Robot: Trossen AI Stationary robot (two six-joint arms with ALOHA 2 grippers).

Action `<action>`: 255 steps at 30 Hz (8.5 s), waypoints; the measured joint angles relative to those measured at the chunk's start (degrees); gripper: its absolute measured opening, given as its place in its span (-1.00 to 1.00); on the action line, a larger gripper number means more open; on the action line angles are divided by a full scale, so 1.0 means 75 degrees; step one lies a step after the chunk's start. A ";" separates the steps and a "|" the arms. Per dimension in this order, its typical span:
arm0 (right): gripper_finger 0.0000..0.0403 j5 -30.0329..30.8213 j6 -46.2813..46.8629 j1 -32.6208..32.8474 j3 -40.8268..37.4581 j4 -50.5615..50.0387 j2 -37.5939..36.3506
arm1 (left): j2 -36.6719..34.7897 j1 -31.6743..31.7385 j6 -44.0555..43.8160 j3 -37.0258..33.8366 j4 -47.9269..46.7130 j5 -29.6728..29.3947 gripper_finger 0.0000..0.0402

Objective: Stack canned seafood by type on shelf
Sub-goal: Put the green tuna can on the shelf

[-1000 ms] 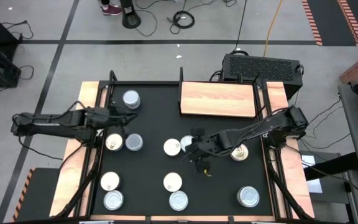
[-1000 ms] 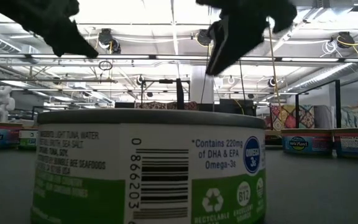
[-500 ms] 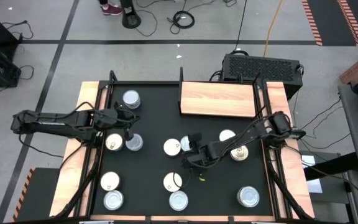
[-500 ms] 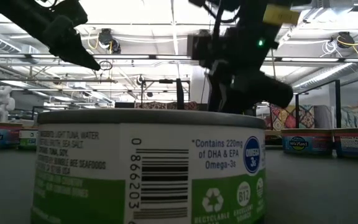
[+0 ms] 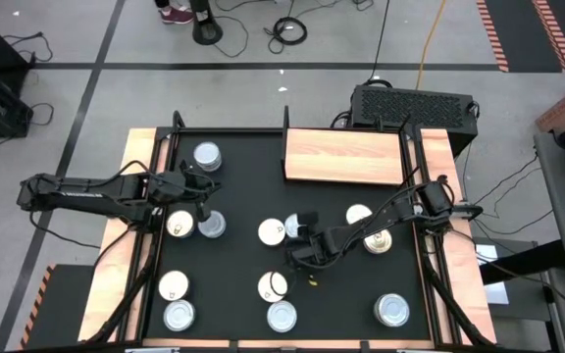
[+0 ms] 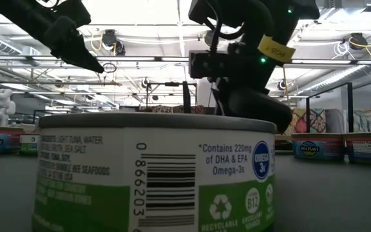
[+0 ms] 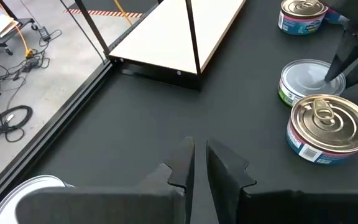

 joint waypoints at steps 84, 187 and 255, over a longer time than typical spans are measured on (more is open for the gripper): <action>-1.00 0.1791 0.0875 -0.3867 -0.1431 -0.1686 -0.1765 | 0.0027 0.0023 -0.0057 0.0009 0.0198 -0.0565 -0.77; -0.33 -0.4308 1.2708 0.2139 0.1667 -0.4840 -0.2460 | 0.1068 -0.0061 0.0533 -0.0001 0.2249 0.3453 -0.78; -1.00 -0.4562 1.4250 0.2869 0.3139 -0.7308 -0.0070 | 0.3800 -0.0303 -0.0584 0.0000 0.5435 0.3418 -0.78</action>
